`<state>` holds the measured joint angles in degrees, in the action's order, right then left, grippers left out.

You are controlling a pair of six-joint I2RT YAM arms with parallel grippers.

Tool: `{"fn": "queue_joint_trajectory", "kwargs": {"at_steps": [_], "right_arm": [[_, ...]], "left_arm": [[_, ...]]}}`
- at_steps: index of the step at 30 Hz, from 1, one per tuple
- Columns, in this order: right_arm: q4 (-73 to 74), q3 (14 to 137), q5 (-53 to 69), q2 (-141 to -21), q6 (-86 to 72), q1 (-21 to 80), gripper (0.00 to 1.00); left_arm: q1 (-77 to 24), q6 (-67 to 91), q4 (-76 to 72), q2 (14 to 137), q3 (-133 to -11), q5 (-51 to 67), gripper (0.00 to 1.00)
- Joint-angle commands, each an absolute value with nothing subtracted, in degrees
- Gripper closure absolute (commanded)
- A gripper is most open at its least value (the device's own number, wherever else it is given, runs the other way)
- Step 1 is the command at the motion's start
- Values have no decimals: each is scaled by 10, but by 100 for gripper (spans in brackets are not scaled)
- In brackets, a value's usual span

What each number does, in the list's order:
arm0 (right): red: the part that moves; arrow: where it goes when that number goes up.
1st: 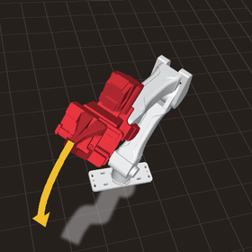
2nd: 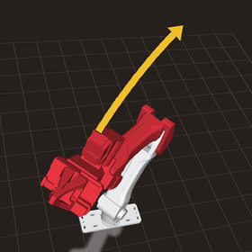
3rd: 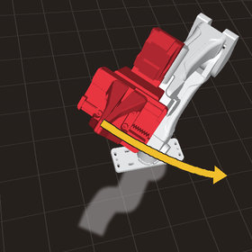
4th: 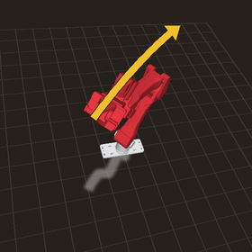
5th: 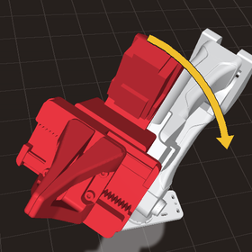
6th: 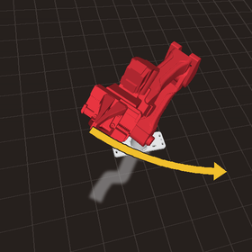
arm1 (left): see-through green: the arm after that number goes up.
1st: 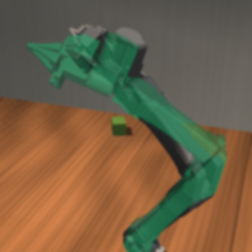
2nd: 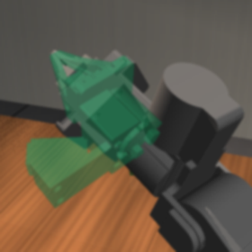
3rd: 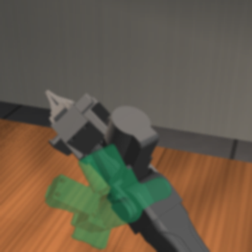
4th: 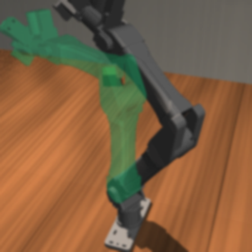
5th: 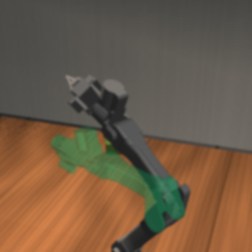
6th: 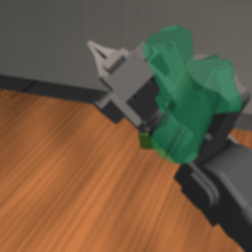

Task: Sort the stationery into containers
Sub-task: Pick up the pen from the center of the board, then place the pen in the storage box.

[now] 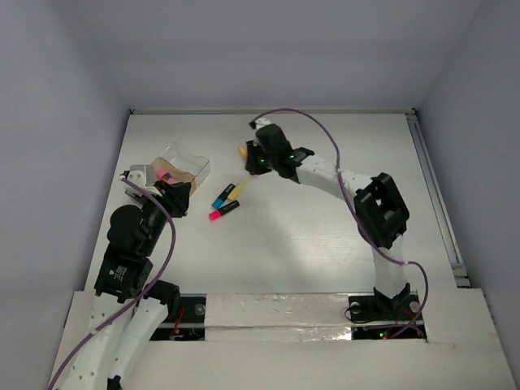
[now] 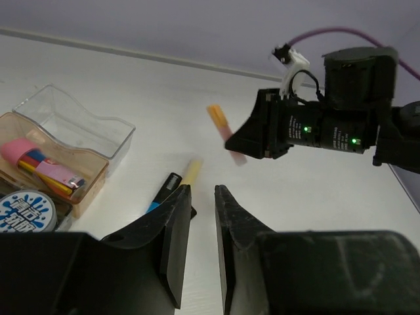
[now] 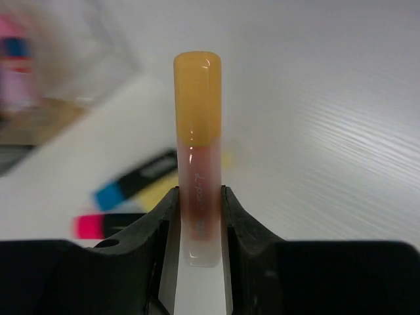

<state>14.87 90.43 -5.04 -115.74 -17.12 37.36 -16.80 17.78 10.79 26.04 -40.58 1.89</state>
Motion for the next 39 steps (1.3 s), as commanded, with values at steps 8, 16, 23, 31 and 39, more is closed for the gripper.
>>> {"fn": "queue_joint_trajectory", "kwargs": {"at_steps": [8,16,23,31,39], "right_arm": [[28,1158,111,-1318,-222,466,98],[39,1358,132,-1449,-189,476,96],[13,1401,134,-1488,-194,476,94],[6,1438,111,-1551,-219,482,85],[-24,1453,66,-1567,-202,487,80]], "left_arm": [[-170,180,97,253,-423,-23,81],[-170,180,91,258,-421,-12,81],[-175,179,90,263,-421,-9,81],[-175,180,84,265,-422,-10,80],[-175,179,81,265,-422,-4,80]]}}
